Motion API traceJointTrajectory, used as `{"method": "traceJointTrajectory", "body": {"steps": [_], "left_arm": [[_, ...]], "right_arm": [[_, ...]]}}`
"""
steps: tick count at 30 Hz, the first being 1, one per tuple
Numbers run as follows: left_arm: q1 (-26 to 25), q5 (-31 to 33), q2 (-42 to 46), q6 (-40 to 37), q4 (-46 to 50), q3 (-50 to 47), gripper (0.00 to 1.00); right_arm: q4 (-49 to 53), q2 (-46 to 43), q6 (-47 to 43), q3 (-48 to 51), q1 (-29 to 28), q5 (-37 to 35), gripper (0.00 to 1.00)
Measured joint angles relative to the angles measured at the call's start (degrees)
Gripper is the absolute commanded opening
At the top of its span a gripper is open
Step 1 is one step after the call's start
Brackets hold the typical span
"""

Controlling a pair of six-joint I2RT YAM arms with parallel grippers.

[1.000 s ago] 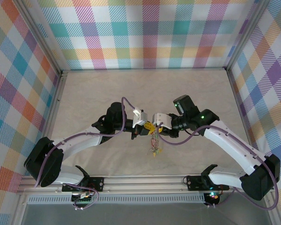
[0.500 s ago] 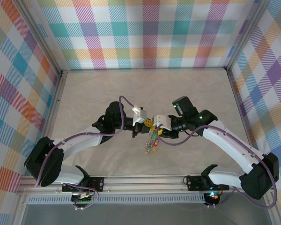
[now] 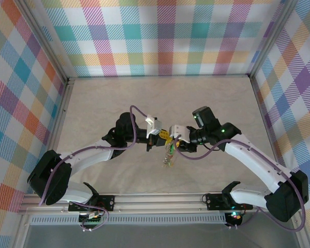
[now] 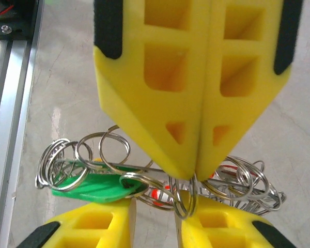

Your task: Put the keys on the keyring

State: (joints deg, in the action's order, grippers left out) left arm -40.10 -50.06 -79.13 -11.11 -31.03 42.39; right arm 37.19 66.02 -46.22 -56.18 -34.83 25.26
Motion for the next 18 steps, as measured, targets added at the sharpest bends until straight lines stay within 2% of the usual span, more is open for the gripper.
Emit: {"method": "traceJointTrajectory", "body": {"steps": [7, 18], "left_arm": [[0.00, -0.02, 0.00, 0.02, -0.70, -0.24, 0.00], [0.00, -0.02, 0.00, 0.70, -0.74, -0.26, 0.00]], "right_arm": [[0.04, -4.09, 0.00, 0.83, 3.28, 1.25, 0.29], [-2.45, -2.51, 1.49, 0.85, 3.65, 5.88, 0.30]]}}
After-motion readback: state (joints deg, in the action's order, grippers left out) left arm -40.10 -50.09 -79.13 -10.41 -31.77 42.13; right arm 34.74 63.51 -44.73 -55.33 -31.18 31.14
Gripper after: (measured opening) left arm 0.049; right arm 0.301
